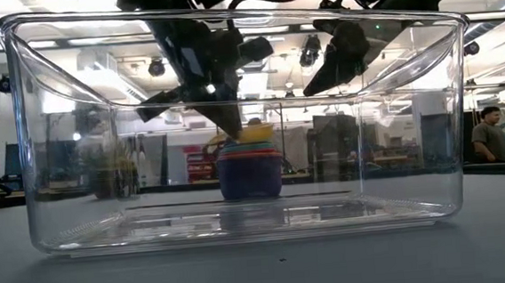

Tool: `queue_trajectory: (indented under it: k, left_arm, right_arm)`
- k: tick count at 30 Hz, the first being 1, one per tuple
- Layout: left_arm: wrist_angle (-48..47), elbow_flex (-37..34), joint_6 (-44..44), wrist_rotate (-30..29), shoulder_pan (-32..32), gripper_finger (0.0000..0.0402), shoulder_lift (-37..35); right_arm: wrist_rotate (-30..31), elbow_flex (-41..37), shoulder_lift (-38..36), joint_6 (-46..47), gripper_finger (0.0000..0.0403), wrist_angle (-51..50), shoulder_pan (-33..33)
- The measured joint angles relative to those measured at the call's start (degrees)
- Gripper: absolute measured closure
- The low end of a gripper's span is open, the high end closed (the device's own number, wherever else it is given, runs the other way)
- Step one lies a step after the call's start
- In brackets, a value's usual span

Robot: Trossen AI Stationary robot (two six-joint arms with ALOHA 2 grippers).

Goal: Nest measuring cups in basket
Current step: Stack the yellow measuring cup on top of the blue measuring cup, then put the nested measuring cups into the transparent bin

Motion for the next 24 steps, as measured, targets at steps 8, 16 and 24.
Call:
queue_trajectory:
  k: [8,16,24]
  left_arm:
    - [-3.8,1.8,-4.8,2.9,0.0,0.0373,1.0]
    - [-4.8,1.9,-8.7,2.8,0.1,0.0270,0.5]
    - [-9.5,1.9,-16.5,2.8,2.4,0.0177,-1.2]
  right_arm:
    - [0.0,0.0,0.0,-0.4,0.0394,0.0,0.0]
    - [0.0,0.0,0.0,-0.5,0.0394,0.0,0.0]
    - [-0.1,0.0,0.0,-0.6,0.0394,0.0,0.0]
